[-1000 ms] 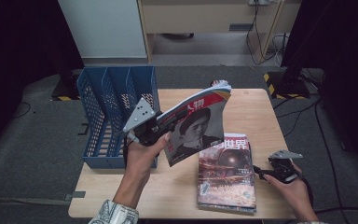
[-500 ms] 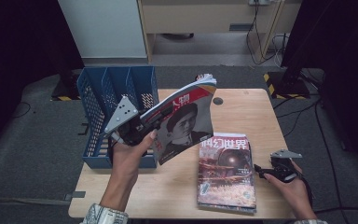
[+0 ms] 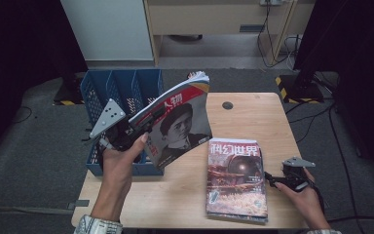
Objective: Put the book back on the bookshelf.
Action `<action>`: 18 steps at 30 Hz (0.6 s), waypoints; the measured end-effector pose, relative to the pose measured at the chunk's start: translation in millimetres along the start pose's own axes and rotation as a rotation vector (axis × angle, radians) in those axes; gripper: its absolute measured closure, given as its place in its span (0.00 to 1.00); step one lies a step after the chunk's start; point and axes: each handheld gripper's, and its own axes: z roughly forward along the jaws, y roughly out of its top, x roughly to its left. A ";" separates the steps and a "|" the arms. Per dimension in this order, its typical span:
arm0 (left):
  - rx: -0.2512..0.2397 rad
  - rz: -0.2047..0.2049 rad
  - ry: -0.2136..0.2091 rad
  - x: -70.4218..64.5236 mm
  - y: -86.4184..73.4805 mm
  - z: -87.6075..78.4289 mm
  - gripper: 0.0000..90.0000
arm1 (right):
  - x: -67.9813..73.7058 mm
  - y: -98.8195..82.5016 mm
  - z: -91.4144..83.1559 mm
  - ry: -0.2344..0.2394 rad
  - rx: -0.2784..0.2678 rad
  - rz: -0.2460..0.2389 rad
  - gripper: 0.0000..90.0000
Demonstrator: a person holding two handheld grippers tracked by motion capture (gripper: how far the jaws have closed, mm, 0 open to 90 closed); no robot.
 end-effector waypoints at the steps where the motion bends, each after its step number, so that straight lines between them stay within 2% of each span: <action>1: -0.001 0.002 0.004 1.3 1.3 -1.6 0.96 | 0.0 0.0 0.0 0.000 0.000 0.000 0.15; 18: -0.018 -0.002 0.056 18.2 8.2 -26.9 0.96 | 1.0 0.1 0.1 -0.001 -0.002 0.006 0.15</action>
